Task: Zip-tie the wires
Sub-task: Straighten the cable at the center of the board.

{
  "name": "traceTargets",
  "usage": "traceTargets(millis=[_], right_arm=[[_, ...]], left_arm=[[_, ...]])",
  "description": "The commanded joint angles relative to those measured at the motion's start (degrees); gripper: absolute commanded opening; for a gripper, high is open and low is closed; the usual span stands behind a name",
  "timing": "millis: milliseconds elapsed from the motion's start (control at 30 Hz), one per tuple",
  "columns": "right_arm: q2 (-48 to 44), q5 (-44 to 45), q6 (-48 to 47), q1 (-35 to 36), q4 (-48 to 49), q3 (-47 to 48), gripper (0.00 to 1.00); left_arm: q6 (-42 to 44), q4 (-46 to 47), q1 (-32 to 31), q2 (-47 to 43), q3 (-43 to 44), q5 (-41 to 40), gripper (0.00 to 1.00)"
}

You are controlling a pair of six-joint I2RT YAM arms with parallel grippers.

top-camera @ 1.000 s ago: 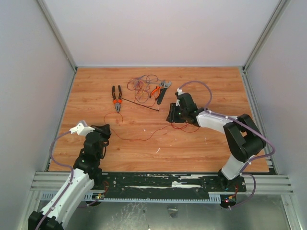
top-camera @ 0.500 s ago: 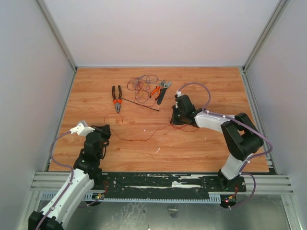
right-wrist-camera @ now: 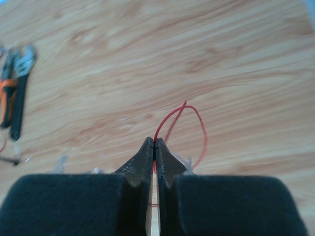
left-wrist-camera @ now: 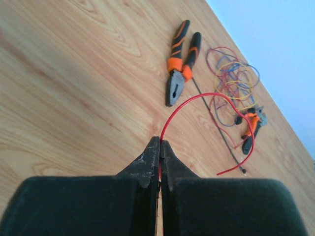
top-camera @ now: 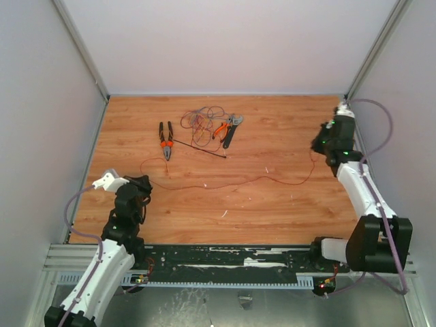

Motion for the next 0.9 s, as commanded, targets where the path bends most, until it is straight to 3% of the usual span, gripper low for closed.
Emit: traceTargets(millis=[0,100,233,400,733,867], right_arm=[[-2.13,-1.78,-5.71,-10.7,-4.26,-0.15,0.0],[-1.9,-1.77,-6.47,-18.67,-3.41,-1.11,0.0],[-0.98,4.61,-5.18,-25.36,-1.87,-1.89,0.0],[2.15,10.93,-4.33,-26.68,1.69,-3.77,0.0],[5.43,19.04,-4.04,-28.57,5.24,-3.91,0.0],[6.41,14.87,-3.11,-28.59,6.48,-3.91,0.0]], left_arm=[[1.88,-2.03,2.36,1.33,1.8,0.0,0.0],[1.93,-2.83,3.94,2.63,2.4,-0.14,0.0],[1.98,-3.22,6.95,4.84,2.93,-1.57,0.0],[0.81,1.59,11.76,9.99,1.35,2.45,0.0],[2.15,7.07,11.85,11.02,-2.23,4.13,0.0],[1.92,9.51,11.85,13.1,-3.63,3.92,0.0]])
